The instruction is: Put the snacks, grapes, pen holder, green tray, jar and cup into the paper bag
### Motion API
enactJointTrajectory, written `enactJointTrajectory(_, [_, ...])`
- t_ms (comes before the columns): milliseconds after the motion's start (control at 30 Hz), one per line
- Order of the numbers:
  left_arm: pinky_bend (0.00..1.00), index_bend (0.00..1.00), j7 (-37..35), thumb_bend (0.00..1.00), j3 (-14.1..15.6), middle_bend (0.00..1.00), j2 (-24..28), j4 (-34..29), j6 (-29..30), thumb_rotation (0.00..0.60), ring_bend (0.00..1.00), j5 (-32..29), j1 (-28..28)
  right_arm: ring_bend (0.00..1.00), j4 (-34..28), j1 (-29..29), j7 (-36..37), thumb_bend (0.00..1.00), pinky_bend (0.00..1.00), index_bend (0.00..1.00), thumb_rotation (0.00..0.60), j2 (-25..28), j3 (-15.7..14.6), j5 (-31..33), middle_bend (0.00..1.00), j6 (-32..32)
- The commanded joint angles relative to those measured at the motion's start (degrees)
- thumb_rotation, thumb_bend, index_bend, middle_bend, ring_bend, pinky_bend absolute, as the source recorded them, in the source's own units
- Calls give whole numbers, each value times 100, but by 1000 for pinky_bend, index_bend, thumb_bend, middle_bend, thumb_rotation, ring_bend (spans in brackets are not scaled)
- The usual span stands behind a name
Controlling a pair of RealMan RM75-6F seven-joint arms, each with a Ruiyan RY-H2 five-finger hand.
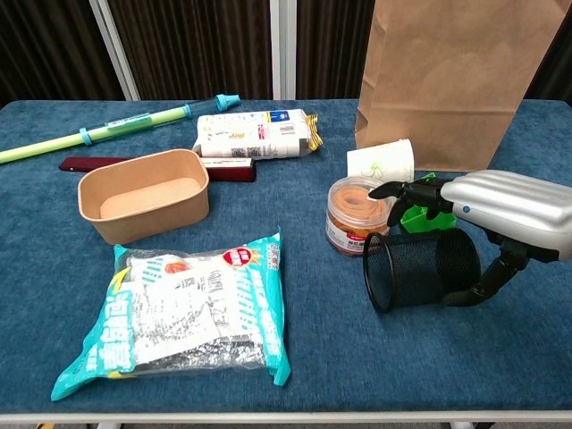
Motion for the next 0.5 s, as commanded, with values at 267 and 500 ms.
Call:
enactJointTrajectory(267, [145, 200, -58, 42, 12, 175, -9, 35, 9, 600, 133, -9, 29, 114, 512, -81, -407, 12, 266, 76, 600, -464, -100, -222, 246, 166])
enactJointTrajectory(500, [145, 200, -57, 41, 13, 175, -20, 42, 33, 600, 133, 14, 41, 302, 925, -185, -195, 259, 473, 379, 600, -708, -124, -457, 397, 568])
